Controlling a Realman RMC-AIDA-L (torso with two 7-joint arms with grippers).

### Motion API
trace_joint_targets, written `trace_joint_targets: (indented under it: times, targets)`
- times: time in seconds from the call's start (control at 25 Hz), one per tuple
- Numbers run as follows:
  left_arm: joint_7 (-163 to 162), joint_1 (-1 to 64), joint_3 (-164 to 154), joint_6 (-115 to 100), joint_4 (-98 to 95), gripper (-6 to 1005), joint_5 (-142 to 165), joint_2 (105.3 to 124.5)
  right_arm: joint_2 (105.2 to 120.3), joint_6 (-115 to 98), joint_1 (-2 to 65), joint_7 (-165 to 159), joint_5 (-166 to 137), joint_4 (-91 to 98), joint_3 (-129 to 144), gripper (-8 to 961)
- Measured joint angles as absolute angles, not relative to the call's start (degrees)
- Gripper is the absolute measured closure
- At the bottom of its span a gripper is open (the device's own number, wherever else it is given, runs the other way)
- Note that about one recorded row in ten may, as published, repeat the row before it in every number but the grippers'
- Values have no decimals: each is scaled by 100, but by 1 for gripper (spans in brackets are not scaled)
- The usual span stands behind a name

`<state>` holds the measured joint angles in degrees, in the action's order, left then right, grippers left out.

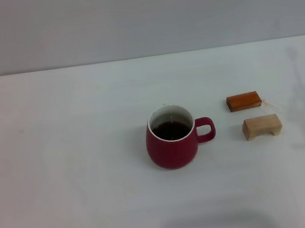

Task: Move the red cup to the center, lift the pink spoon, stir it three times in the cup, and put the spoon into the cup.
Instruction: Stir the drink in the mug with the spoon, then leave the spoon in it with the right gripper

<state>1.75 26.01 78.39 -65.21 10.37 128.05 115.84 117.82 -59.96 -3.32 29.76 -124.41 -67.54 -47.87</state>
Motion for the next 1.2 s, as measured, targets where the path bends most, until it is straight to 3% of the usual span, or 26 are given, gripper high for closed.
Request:
trace_joint_targets:
  times: [0.2,0.24,0.28,0.44,0.56,0.68,0.84,1.2]
  targets:
    - [175,2638,7831,-6521,1028,156,12805,11587,11471,-6702,-437,745,-13520,-6321,-4827,798]
    - [175,2642,7830,-6521,1028,155,12805,11592,11298,-6708,-441,196,-13808,-6308,-4854,798]
    - [175,2648,7830,-6520,1028,155,12805,11598,11298,-6708,-441,196,-13808,-6308,-4854,798]
    - [175,2654,7830,-6521,1035,155,12805,11616,10877,-6035,-499,-122,-14120,-6861,-4942,798]
    - [175,2654,7831,-6521,1036,155,12806,11625,10770,-5462,-571,-121,-14313,-7227,-5112,798]
    - [175,2655,7831,-6527,1037,155,12805,11632,10761,-4497,-755,-121,-14864,-7825,-5514,798]
    - [175,2651,7831,-6543,1038,155,12806,11644,10930,-2889,-1048,-155,-15948,-8922,-6067,798]
    - [175,2639,7831,-6531,1033,155,12805,11660,10983,-834,-983,-135,-16398,-10246,-6289,798]
